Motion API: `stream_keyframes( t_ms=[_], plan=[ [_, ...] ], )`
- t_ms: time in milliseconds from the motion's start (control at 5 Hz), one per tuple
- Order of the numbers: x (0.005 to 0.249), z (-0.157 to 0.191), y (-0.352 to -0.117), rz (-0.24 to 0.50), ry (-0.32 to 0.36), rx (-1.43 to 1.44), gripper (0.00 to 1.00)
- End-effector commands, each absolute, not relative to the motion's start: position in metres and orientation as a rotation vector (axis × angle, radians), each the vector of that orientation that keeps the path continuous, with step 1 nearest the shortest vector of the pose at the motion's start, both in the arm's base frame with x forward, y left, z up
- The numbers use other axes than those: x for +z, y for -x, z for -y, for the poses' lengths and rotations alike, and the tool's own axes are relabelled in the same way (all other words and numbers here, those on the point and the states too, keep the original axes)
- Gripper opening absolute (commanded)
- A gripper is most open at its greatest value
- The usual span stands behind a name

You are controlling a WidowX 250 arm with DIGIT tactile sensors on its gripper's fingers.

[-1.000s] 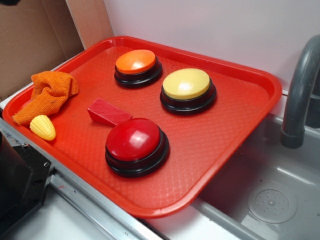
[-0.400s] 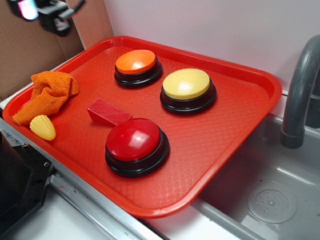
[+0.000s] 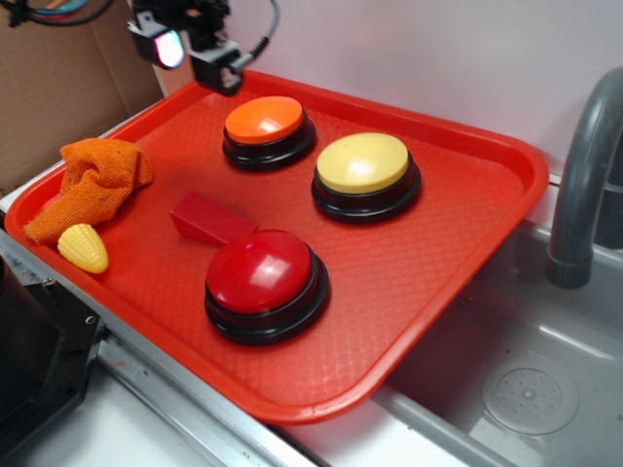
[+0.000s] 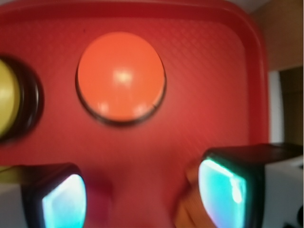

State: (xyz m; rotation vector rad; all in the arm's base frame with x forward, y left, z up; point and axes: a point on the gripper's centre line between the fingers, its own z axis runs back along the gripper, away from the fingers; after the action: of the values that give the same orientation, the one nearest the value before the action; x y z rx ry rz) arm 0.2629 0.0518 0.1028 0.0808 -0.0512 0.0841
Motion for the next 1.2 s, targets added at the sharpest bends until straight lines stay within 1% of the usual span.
stream_keyframes(
  t_ms=[0, 200, 400, 600, 800, 1000],
  plan=[
    [0.091, -0.054, -0.3, 0.158, -0.027, 0.119, 1.0],
    [0.072, -0.061, -0.307, 0.166, -0.113, 0.124, 1.0],
    [0.069, -0.063, -0.31, 0.183, -0.141, 0.106, 1.0],
    [0.062, -0.064, -0.306, 0.157, -0.146, 0.113, 1.0],
    [0.061, -0.065, -0.303, 0.131, -0.134, 0.111, 1.0],
    [0.071, -0.069, -0.298, 0.105, -0.082, 0.126, 1.0]
  ],
)
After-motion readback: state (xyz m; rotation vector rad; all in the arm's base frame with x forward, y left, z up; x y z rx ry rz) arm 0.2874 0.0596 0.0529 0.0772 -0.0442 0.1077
